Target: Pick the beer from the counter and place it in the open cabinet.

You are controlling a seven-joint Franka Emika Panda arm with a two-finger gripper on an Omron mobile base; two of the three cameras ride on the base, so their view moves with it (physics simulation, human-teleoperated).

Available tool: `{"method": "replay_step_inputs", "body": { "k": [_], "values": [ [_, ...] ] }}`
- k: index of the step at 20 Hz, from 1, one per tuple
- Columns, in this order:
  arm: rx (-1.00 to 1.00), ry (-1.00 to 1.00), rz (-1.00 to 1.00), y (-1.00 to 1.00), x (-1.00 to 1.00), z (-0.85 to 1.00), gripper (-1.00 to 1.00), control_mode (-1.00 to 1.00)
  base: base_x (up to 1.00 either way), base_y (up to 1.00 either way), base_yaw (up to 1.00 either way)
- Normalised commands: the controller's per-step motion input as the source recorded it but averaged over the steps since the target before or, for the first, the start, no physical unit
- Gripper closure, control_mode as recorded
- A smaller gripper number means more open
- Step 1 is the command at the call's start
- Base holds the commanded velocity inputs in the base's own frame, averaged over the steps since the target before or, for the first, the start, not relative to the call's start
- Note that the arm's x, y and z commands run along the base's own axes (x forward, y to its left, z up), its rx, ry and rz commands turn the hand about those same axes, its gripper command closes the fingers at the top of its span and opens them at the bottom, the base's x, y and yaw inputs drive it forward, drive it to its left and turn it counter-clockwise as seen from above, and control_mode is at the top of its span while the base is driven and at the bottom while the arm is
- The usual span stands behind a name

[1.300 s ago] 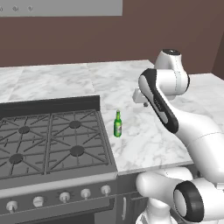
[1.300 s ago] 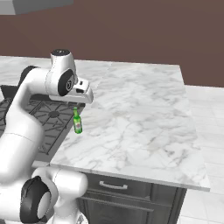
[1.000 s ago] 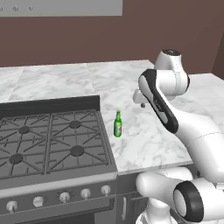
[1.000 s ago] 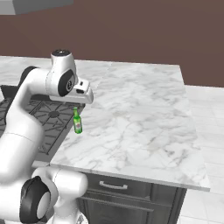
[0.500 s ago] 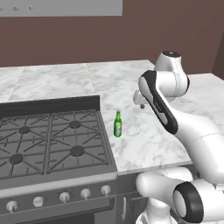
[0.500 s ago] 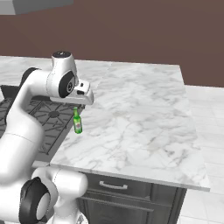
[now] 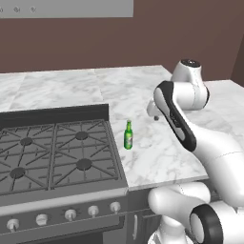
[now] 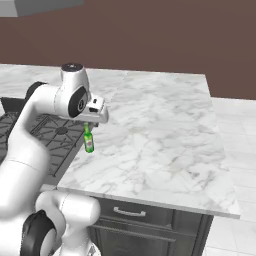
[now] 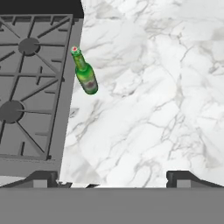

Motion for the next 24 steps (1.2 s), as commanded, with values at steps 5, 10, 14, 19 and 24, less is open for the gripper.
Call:
{"method": "replay_step_inputs", "body": {
  "k": [5, 10, 14, 19, 24],
  "values": [
    [0.07, -0.13, 0.01, -0.09, -0.1, -0.21, -1.0, -1.0, 0.0, 0.0, 0.0],
    [0.11, -0.14, 0.06, -0.08, -0.05, -0.18, -1.0, -1.0, 0.0, 0.0, 0.0],
    [0.16, -0.14, 0.08, -0.15, 0.0, -0.09, -1.0, -1.0, 0.0, 0.0, 0.0],
    [0.2, -0.11, 0.06, -0.18, 0.0, -0.05, -1.0, -1.0, 0.0, 0.0, 0.0],
    [0.19, -0.06, 0.04, -0.13, 0.0, -0.02, -1.0, -1.0, 0.0, 0.0, 0.0]
  ]
}}
